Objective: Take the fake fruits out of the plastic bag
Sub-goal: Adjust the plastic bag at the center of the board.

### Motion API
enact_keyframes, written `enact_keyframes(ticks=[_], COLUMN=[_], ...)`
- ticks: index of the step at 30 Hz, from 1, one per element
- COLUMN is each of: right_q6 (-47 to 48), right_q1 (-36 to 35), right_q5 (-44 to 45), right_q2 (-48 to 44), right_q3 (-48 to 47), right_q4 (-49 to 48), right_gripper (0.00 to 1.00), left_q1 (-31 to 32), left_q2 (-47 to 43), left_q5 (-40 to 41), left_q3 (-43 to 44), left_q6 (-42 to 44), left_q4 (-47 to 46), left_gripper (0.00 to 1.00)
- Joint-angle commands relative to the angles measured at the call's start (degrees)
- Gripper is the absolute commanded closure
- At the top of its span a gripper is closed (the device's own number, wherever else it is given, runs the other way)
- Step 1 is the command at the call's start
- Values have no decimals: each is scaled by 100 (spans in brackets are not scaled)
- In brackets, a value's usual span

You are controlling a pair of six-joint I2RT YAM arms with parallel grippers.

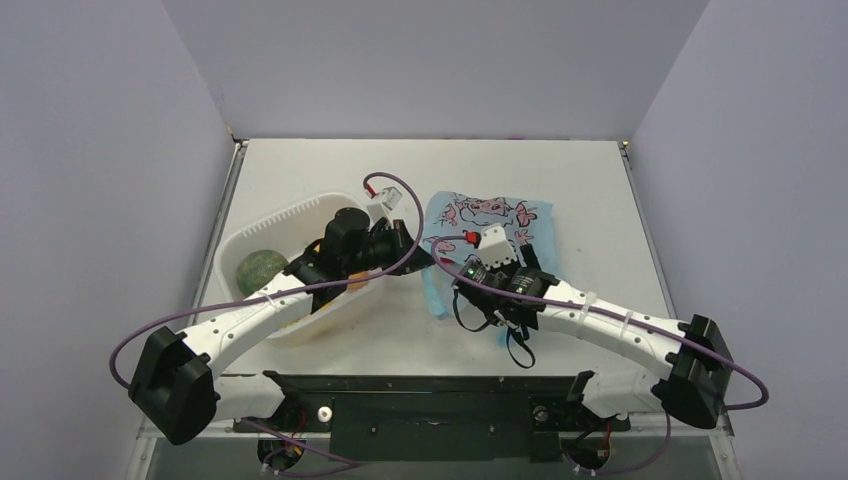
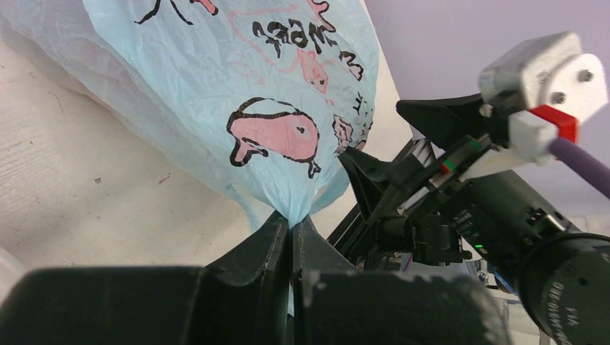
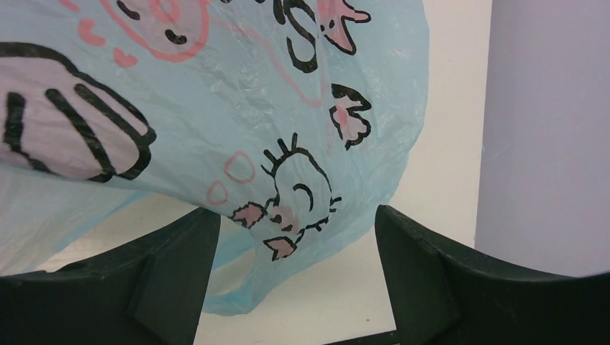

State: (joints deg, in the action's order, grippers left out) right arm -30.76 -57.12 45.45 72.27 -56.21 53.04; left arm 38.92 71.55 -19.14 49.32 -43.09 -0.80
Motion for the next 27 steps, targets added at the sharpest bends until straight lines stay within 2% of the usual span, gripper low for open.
enact_keyframes(ticks=[1, 8, 10, 11, 12, 13, 15, 18, 22, 27], right_q6=[94, -303, -257, -181, -134, -14, 171, 450, 501, 402], right_q1=[230, 1061, 1245, 1264, 1271, 1259, 1156, 1050, 1105, 974], right_q5=[328, 182, 85, -15, -69, -174, -244, -484, -1580, -1868], right_q2=[280, 580, 578, 518, 469, 293, -28, -454, -608, -837], right_q3=[70, 223, 248, 245, 216, 198, 110, -67, -286, -163], right_q4=[-588, -771, -835, -859, -885, -910, -865, -748, -283, 35], right_gripper=[25, 27, 39, 57, 69, 90, 100, 100, 100, 100], left_q1=[-76, -186, -223, -229, -238, -237, -240, -248, -253, -256], left_q2=[-181, -297, -351, -376, -382, -392, -397, -425, -393, -169], left_q5=[-203, -218, -194, -187, -169, -161, -135, 31, 466, 1087], left_q3=[133, 180, 144, 119, 107, 87, 70, 85, 501, 1230], left_q6=[-5, 61, 71, 72, 73, 88, 127, 244, 766, 1361], left_q4=[-336, -144, -113, -100, -73, -49, 45, 399, 1160, 2373], left_gripper=[100, 100, 100, 100, 100, 100, 100, 100, 100, 100])
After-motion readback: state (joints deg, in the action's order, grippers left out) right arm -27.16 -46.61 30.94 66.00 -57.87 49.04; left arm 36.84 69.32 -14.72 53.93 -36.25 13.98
